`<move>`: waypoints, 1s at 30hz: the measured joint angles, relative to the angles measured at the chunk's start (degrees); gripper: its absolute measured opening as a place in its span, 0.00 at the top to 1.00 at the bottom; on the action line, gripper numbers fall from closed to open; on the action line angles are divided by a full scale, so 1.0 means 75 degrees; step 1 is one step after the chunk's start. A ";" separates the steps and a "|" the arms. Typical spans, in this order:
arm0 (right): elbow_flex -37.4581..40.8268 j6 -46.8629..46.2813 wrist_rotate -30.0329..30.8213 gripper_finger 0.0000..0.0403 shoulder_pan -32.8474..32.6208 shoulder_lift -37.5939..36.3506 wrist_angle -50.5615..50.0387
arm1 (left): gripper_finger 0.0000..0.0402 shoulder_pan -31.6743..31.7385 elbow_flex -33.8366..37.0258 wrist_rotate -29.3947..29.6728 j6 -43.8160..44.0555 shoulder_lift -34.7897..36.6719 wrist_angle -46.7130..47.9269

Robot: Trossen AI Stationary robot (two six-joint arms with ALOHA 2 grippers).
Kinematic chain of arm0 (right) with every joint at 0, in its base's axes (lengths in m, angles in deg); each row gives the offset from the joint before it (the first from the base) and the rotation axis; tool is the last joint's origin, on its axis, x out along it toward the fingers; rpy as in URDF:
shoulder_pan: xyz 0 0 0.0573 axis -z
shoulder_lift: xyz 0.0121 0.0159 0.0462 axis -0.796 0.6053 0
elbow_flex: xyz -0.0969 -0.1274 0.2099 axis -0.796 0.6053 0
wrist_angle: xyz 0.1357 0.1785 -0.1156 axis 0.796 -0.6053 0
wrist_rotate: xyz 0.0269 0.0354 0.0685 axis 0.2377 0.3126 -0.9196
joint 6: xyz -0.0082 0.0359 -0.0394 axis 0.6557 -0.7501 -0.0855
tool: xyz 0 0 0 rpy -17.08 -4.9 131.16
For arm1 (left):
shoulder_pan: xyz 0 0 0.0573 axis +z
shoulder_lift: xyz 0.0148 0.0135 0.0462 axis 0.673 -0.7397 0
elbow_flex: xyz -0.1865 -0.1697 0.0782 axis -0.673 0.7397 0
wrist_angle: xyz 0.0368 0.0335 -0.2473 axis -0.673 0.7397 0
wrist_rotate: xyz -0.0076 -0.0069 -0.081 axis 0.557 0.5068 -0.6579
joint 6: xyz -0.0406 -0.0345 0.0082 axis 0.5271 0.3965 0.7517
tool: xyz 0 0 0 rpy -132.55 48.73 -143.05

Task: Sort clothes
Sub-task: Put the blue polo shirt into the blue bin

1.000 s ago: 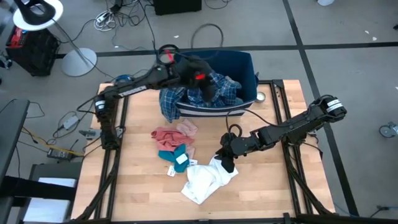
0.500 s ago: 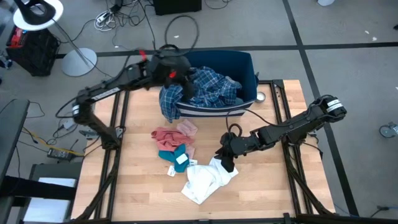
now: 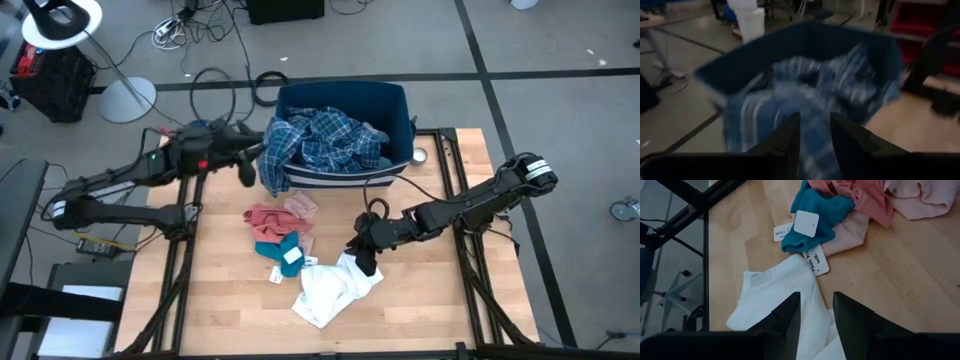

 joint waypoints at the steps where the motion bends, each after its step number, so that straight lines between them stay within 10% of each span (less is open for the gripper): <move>1: 0.0000 -0.0003 0.0000 0.71 0.0020 0.0000 0.0001 | 0.72 0.0000 0.0331 0.0078 -0.0002 0.0265 0.0037; 11: 0.0000 -0.0164 0.0000 0.71 0.0289 0.0000 0.0021 | 0.72 0.0000 0.2913 -0.0188 0.0603 0.1353 0.0079; 30: 0.0000 -0.0440 0.0000 0.71 0.0322 0.0000 0.0065 | 0.72 0.0142 0.6102 -0.0055 0.0822 0.0610 -0.4162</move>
